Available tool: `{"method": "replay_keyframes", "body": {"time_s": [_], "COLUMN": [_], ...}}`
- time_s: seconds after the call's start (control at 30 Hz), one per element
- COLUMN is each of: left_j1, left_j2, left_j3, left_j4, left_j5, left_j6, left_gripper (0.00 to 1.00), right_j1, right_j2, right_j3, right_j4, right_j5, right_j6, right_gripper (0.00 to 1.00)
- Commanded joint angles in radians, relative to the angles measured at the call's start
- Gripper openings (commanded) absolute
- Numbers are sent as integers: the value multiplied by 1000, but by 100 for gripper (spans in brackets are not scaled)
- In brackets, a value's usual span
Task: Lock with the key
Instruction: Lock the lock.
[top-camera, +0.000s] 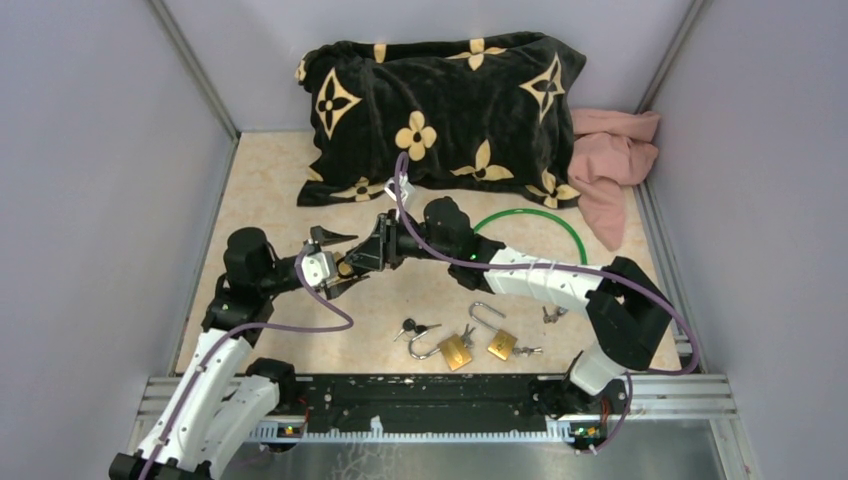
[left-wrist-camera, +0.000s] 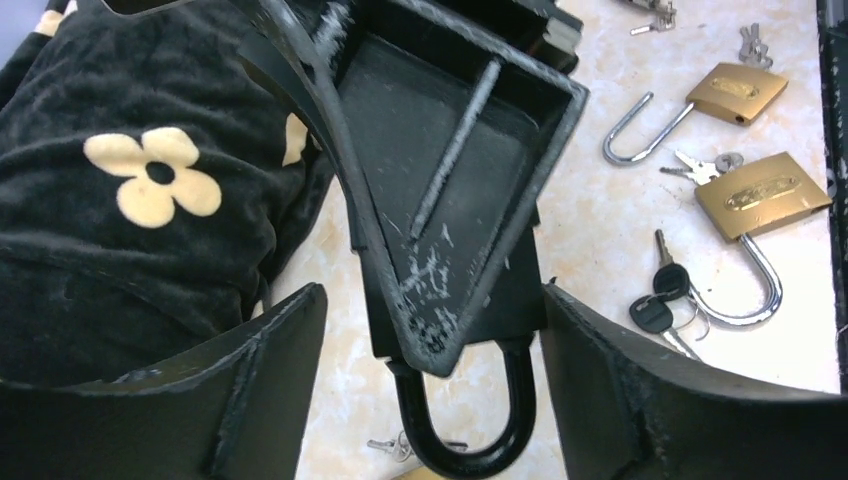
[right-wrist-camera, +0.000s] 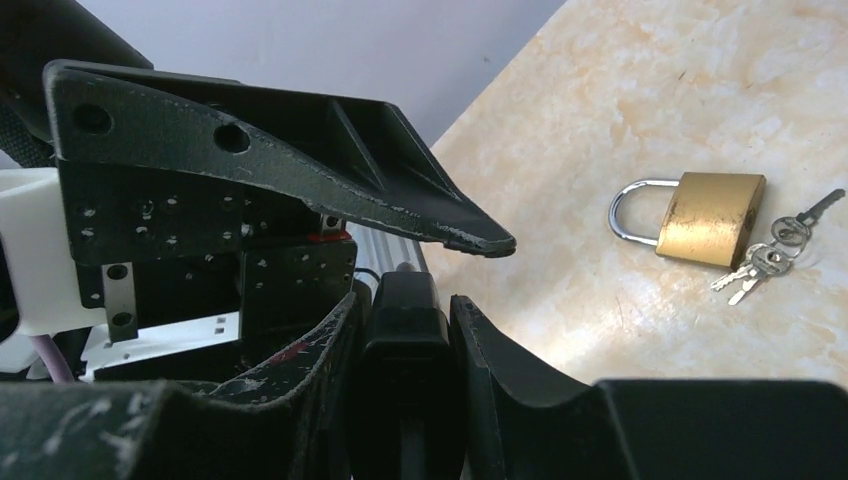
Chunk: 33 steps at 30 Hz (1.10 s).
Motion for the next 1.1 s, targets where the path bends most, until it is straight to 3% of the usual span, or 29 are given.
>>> {"method": "replay_keyframes", "body": {"time_s": [0.0, 0.3, 0.37, 0.5, 0.6, 0.63, 0.67, 0.73, 0.77, 0.93, 1.07], "left_j1": [-17, -36, -39, -40, -40, -40, -40, -39, -39, -40, -40], "left_j2": [-8, -6, -7, -16, -30, -31, -31, -33, -35, -56, -60], "left_j3": [13, -4, -3, -2, 7, 11, 12, 15, 16, 9, 7], "left_j4": [102, 158, 162, 158, 138, 123, 107, 70, 40, -66, -115], "left_j5": [9, 4, -6, -35, -42, -51, -63, -88, -96, -106, -100], "left_j6": [-100, -97, -85, -63, -39, -28, -13, 18, 36, 142, 211], "left_gripper": [76, 68, 56, 3, 0, 0, 0, 0, 0, 0, 0], "right_j1": [26, 41, 41, 41, 34, 26, 13, -27, -52, -143, -146], "right_j2": [-53, -26, -19, -19, -16, -17, -24, -44, -60, -171, -197], "right_j3": [55, 83, 84, 88, 105, 102, 96, 72, 55, -32, 30], "right_j4": [128, 155, 167, 154, 98, 85, 75, 51, 31, -57, -290], "right_j5": [6, -3, -9, -18, -63, -88, -120, -203, -232, -352, -299], "right_j6": [5, 22, 30, 27, -6, -18, -27, -45, -54, -134, -285], "right_gripper": [0, 0, 0, 0, 0, 9, 28, 81, 96, 98, 98]}}
